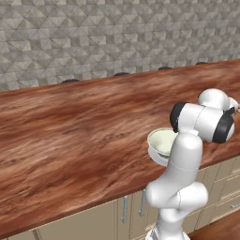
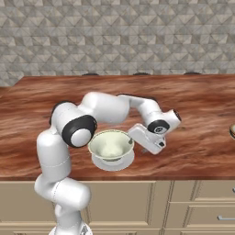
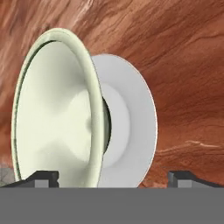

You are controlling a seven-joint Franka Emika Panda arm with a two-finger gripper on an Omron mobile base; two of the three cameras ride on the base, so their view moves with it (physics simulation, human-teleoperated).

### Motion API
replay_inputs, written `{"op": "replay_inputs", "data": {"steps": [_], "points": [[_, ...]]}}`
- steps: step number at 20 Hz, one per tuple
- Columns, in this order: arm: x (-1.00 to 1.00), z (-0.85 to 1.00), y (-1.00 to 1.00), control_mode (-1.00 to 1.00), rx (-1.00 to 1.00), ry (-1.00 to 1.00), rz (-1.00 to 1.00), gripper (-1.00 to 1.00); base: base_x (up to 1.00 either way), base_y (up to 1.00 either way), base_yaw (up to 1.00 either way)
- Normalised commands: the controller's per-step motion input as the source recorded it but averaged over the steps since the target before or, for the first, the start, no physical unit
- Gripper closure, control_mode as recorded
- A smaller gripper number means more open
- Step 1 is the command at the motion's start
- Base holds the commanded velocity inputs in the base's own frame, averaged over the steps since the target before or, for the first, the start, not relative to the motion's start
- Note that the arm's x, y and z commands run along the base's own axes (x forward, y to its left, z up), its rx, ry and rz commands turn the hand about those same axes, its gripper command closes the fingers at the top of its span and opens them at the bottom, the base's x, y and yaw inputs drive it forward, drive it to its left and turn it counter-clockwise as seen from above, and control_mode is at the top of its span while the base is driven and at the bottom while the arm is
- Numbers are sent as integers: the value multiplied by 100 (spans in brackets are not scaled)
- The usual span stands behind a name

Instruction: Move the bowls from the cabinet to the plates on the dining table.

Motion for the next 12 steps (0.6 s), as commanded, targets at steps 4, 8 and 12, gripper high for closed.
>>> {"op": "replay_inputs", "data": {"steps": [4, 8, 12], "points": [[0, 37, -29, -100, -3, -6, 12, -100, 0, 0, 0], [0, 56, -25, -100, 0, -5, 11, -100, 0, 0, 0], [-2, 62, -19, -100, 0, -6, 10, -100, 0, 0, 0]]}}
